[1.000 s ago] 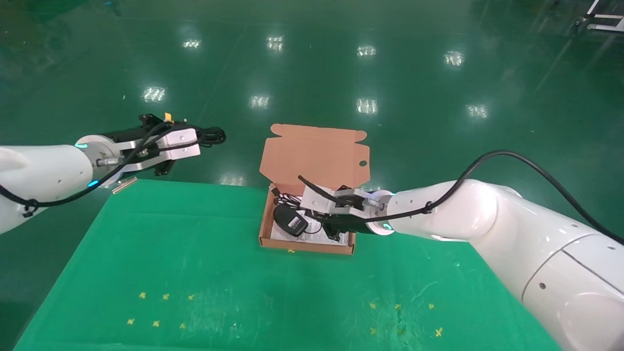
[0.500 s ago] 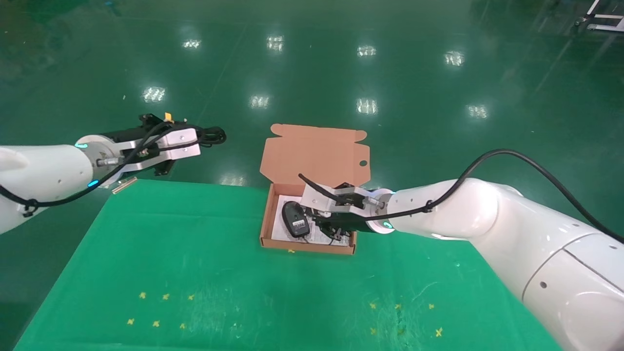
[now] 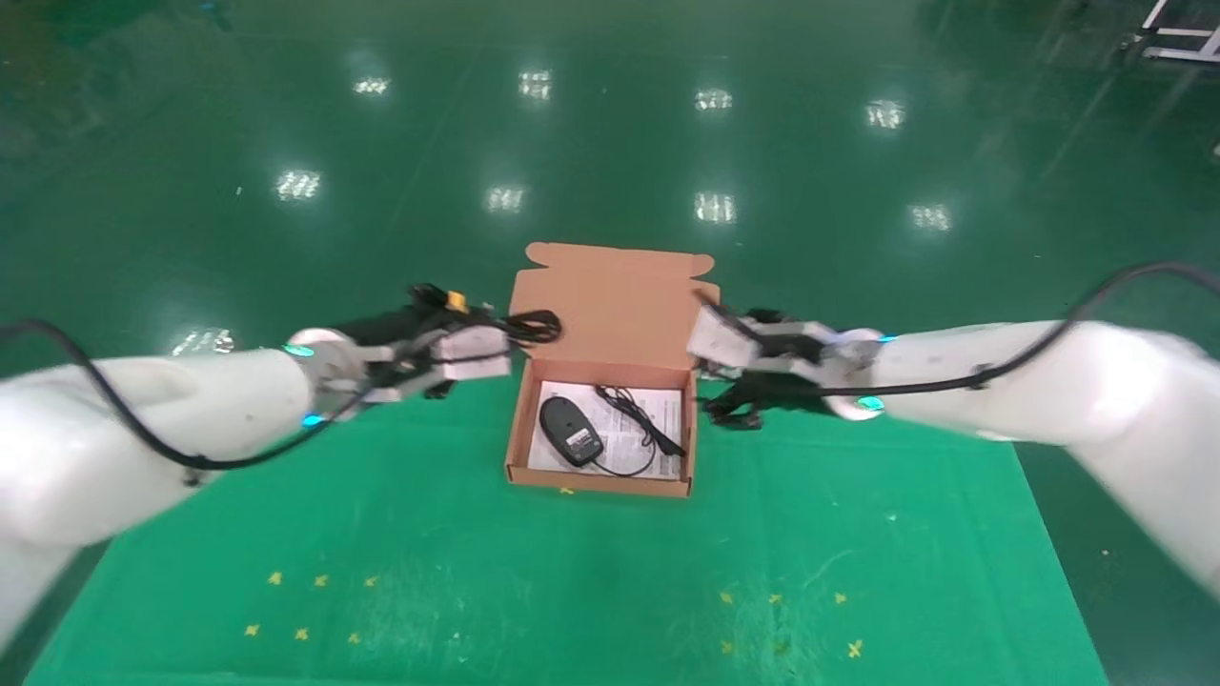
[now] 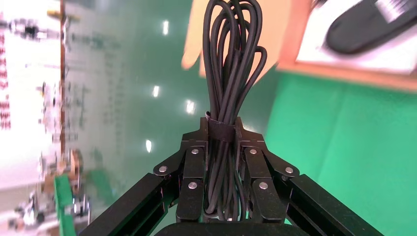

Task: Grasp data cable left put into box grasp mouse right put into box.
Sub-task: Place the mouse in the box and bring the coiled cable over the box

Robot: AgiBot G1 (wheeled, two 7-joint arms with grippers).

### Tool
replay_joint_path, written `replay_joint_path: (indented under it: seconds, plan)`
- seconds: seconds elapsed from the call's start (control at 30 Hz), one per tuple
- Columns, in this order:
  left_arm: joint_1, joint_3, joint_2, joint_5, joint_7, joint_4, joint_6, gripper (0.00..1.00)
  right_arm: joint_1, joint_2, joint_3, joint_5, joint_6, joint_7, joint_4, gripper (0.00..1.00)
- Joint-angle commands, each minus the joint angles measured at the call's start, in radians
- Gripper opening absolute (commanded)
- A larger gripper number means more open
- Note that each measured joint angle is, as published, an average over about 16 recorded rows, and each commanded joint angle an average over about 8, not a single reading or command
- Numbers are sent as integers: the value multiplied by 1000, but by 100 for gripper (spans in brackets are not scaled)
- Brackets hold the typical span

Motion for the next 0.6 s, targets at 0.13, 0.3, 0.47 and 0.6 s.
replay_joint_path:
  seconds: [0.13,0.3,0.47,0.6]
  plan:
    - [18,24,51,-25,50,49,-57,0,21,83,-11,-33,-7,49,77,100]
    - [28,58,125,-60,128,158,-129,0,43,181,-27,-88,-15,140,201,100]
    - [26,96,208,-118,224,302,-198,0,63,277,-42,-167,-21,259,345,100]
    - [24,133,250,-189,298,380,-244,0,76,337,-50,-239,-28,357,446,100]
